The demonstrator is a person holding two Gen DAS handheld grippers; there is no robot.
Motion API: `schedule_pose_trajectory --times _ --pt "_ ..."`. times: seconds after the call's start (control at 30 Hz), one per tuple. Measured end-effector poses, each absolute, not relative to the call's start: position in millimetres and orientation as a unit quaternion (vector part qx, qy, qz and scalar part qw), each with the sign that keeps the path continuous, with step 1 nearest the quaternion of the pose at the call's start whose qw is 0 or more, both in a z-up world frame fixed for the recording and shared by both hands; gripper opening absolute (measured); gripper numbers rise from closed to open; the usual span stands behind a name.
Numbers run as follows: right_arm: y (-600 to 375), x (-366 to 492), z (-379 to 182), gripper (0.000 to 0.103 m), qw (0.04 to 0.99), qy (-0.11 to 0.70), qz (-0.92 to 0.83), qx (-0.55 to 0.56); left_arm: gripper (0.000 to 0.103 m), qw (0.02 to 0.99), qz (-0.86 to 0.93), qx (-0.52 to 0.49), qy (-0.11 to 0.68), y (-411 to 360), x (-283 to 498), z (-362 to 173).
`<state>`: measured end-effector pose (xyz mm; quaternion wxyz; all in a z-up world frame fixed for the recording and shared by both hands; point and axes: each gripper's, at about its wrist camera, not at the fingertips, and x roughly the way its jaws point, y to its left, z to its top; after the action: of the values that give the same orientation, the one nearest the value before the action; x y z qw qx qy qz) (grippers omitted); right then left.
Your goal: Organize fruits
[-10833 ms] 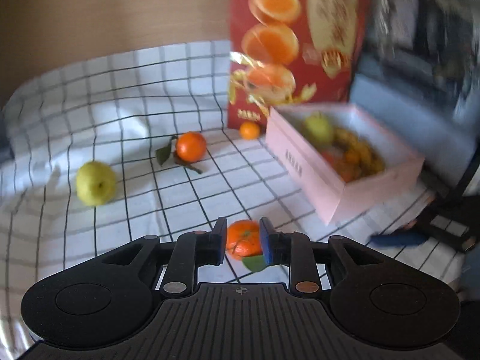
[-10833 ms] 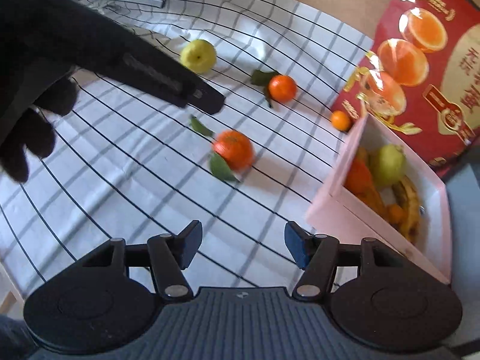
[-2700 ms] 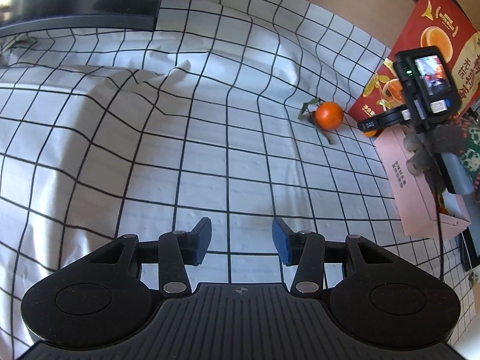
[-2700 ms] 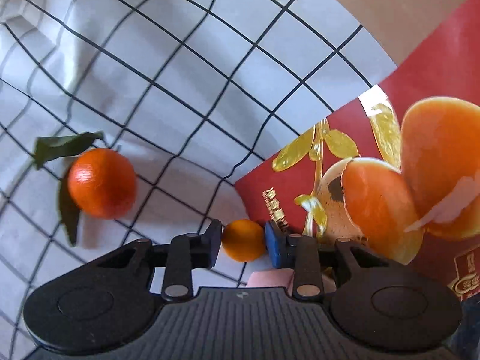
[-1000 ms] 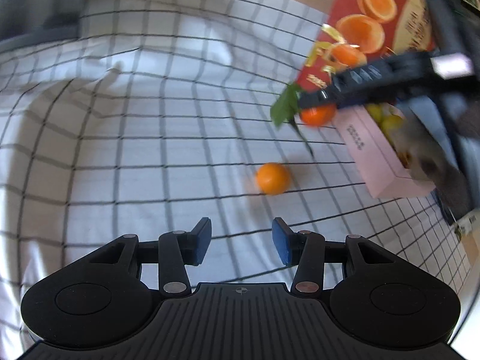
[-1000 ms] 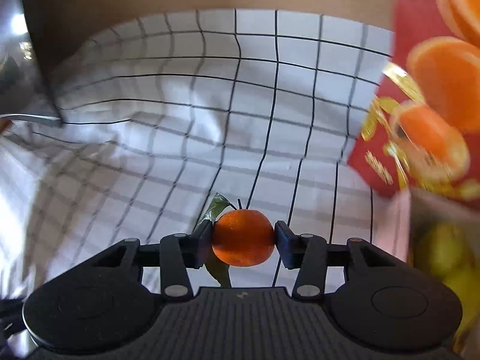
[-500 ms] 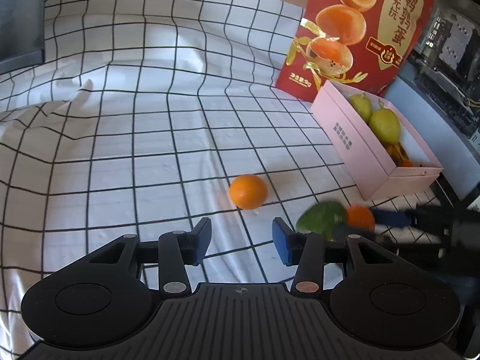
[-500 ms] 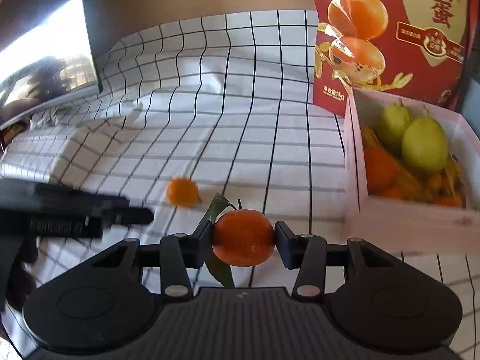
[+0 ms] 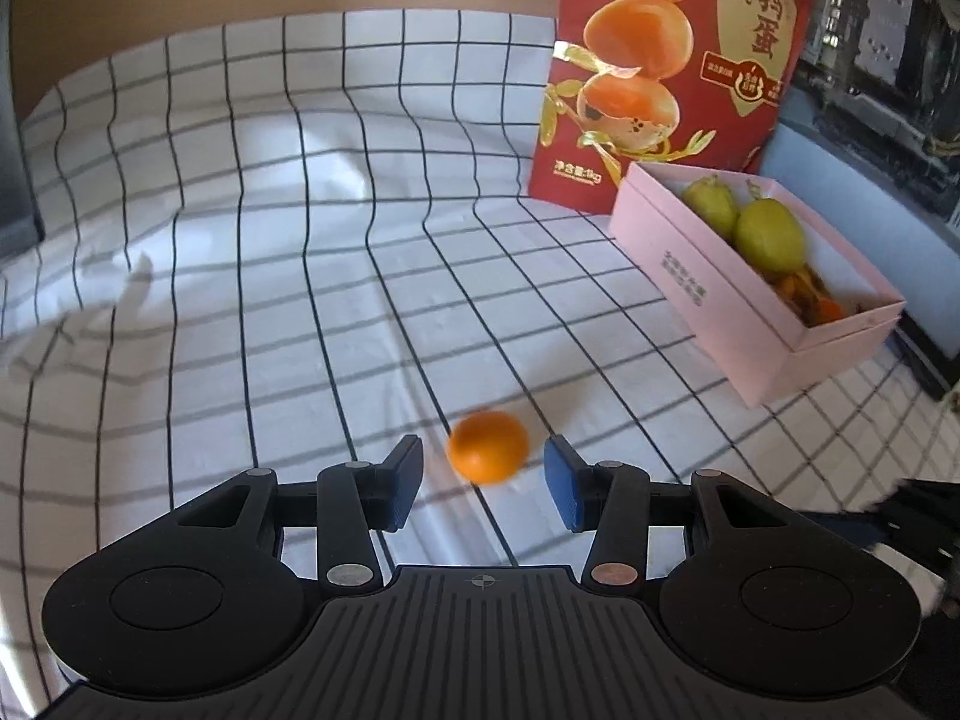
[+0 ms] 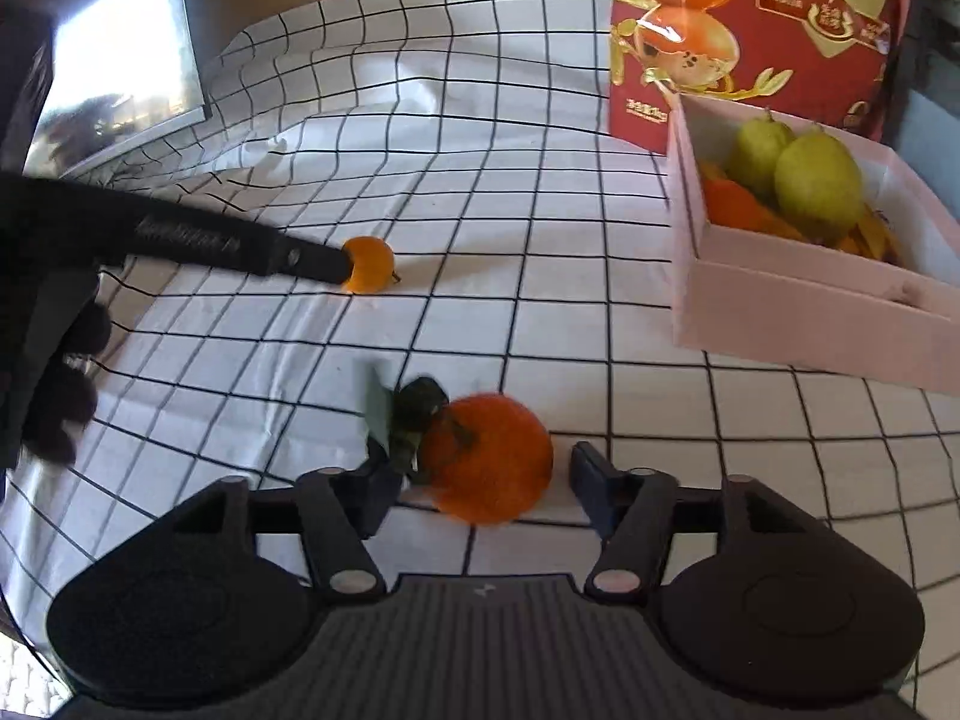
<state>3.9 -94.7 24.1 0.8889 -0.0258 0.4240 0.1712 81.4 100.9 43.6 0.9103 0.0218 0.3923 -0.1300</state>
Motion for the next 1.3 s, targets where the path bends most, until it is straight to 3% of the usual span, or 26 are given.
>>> schedule_pose_trajectory --times 0.53,1.3 --pt "-94 -21 13 0.101 0.902 0.399 0.152 -0.06 0.049 0.908 -0.128 0.037 0.396 95 103 37" --pt "-94 -21 14 0.103 0.904 0.395 0.148 -0.061 0.046 0.922 -0.056 -0.006 0.384 163 84 41"
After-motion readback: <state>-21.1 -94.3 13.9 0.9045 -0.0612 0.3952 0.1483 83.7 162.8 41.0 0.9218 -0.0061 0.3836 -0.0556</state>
